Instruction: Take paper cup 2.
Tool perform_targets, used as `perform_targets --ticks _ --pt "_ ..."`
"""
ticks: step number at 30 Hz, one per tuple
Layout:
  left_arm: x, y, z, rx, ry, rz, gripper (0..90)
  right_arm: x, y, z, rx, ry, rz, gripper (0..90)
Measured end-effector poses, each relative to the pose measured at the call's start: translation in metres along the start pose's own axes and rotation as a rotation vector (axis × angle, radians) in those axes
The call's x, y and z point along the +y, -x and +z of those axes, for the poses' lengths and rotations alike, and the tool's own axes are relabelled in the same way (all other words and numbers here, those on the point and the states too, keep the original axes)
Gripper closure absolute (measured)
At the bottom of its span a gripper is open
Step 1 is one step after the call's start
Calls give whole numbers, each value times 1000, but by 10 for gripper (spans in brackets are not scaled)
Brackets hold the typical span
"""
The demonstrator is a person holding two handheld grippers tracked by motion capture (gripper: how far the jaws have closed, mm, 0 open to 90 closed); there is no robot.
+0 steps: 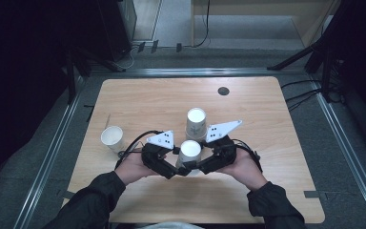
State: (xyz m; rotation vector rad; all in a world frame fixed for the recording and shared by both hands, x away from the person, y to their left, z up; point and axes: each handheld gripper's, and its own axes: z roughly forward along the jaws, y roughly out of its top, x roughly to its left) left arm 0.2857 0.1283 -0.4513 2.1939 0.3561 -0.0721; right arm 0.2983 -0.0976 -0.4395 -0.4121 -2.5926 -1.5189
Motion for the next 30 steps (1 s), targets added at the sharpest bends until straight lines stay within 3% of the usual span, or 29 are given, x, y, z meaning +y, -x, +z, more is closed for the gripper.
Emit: perform_targets --ticks 3,18,20,25,30 --pt "0 0 -1 2 8 1 303 1 -1 -1 -3 10 -15 321" --pt "0 0 -2 6 -2 3 304 0 0 0 12 11 -2 268" --pt "0 0 -2 9 -6 4 304 0 0 -3 -3 12 -15 264" --pt "0 -2 -6 30 -33 19 303 -2 -2 -18 -27 24 -7 251" --pt "3 -1 -10 96 -130 51 300 -14 -6 -27 -79 4 -7 251"
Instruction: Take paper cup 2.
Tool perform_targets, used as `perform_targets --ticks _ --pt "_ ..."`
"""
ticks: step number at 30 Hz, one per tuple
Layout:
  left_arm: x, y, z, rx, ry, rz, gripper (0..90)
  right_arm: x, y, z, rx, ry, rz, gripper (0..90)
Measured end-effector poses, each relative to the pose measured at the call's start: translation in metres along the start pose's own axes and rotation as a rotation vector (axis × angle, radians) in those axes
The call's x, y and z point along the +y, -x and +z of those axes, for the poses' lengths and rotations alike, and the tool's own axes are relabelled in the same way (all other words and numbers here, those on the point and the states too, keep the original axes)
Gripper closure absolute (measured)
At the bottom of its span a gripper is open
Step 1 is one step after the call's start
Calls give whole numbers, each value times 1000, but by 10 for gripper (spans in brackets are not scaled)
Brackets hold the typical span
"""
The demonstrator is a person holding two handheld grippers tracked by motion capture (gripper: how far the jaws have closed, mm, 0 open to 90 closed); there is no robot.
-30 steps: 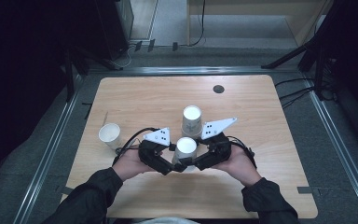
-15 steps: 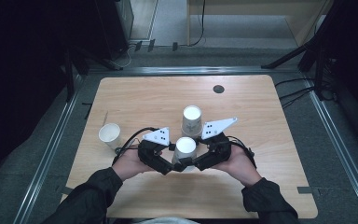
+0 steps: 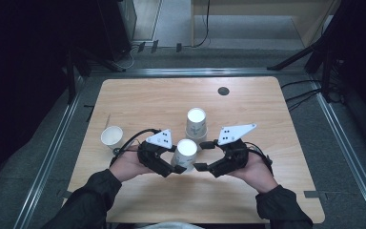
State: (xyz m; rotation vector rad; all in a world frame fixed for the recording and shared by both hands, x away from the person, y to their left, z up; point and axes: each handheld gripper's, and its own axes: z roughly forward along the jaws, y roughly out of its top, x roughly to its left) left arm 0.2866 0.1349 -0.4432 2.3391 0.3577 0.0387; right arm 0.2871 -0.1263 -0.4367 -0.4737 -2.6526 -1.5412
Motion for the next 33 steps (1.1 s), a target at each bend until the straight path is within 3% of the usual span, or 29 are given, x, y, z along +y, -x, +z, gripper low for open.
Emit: perform_targets --ticks 7,9,16,20,25,33 --pt "2 -7 -6 28 -99 33 300 -10 -6 6 -19 -66 -29 253" --pt "3 -12 -8 3 -121 22 300 -10 -5 9 -24 -70 -28 256" --pt "14 -21 -9 36 -258 91 300 -9 2 14 -33 -55 -12 262" --pt "15 -24 -9 4 -267 93 300 -10 4 19 -33 -64 -12 265" --pt "11 -19 0 26 -324 118 299 -9 6 26 -19 -65 -22 272" --pt "7 -13 11 6 -360 128 298 -5 5 36 0 -71 -39 269"
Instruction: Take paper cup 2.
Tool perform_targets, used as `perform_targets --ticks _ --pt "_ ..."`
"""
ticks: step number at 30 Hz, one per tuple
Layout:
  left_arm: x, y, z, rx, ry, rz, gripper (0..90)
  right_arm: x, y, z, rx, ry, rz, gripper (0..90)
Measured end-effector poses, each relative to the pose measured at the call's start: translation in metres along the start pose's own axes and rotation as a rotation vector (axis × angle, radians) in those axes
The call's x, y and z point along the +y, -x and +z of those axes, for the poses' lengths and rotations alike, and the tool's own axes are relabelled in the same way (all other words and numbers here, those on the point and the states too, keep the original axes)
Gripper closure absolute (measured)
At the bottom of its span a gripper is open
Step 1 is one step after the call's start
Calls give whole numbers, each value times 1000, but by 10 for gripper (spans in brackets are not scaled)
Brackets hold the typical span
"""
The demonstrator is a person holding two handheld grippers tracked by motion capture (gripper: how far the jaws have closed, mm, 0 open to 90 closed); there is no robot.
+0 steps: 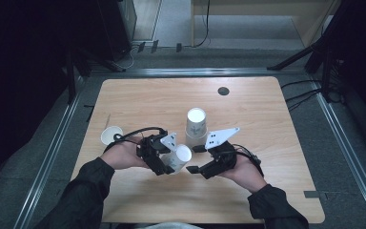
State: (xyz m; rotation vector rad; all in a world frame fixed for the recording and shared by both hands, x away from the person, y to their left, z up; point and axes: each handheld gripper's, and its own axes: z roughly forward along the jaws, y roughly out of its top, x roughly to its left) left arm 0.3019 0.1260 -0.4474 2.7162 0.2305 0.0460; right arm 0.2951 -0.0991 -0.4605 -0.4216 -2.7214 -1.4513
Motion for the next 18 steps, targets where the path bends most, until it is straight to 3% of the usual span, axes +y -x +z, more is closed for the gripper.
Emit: perform_targets --ticks 11,14,18 --pt "7 8 9 -23 -21 36 300 4 -4 18 23 -50 -36 266" --pt "7 8 10 -27 -17 34 300 5 -4 18 28 -44 -43 344" --pt "7 8 10 -28 -8 31 296 6 -4 16 32 -56 -32 350"
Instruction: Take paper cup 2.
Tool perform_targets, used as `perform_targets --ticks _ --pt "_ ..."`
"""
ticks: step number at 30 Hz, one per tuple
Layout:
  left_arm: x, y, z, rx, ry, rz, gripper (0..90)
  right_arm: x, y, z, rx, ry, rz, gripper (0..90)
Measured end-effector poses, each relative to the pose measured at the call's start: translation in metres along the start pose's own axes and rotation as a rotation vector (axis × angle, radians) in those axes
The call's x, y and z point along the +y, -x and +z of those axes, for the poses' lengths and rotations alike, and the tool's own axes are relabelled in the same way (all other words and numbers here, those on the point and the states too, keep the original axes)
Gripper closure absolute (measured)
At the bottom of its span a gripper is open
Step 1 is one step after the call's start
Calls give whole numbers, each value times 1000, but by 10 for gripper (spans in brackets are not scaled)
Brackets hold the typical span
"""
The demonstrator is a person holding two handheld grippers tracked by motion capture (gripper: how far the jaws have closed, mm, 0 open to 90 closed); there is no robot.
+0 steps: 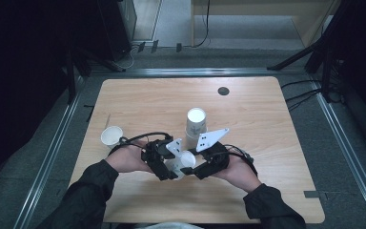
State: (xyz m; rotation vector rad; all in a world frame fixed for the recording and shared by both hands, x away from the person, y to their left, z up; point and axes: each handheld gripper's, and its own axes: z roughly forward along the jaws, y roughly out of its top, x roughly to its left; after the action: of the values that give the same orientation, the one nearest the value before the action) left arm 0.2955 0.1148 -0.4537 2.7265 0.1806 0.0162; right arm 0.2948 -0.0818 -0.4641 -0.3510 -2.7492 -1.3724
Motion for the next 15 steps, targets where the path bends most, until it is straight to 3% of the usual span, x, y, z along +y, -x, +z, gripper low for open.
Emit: perform_targets --ticks 4,6,7,10,11,15 --pt "-2 -2 -2 -2 43 -16 258 1 0 -2 -4 8 -8 351" --pt "-3 -4 -4 -27 72 -40 144 2 1 -5 -6 22 -8 351" --pt "-5 -4 -7 -21 96 -40 126 2 2 -7 -6 28 -2 351" --pt "-7 -5 -13 -38 156 -66 116 1 4 -14 -6 67 9 351" --pt "-7 -5 -13 -38 156 -66 116 1 5 -16 -6 80 14 350" --pt "-10 -6 -21 3 239 -88 116 2 6 -23 5 134 28 350"
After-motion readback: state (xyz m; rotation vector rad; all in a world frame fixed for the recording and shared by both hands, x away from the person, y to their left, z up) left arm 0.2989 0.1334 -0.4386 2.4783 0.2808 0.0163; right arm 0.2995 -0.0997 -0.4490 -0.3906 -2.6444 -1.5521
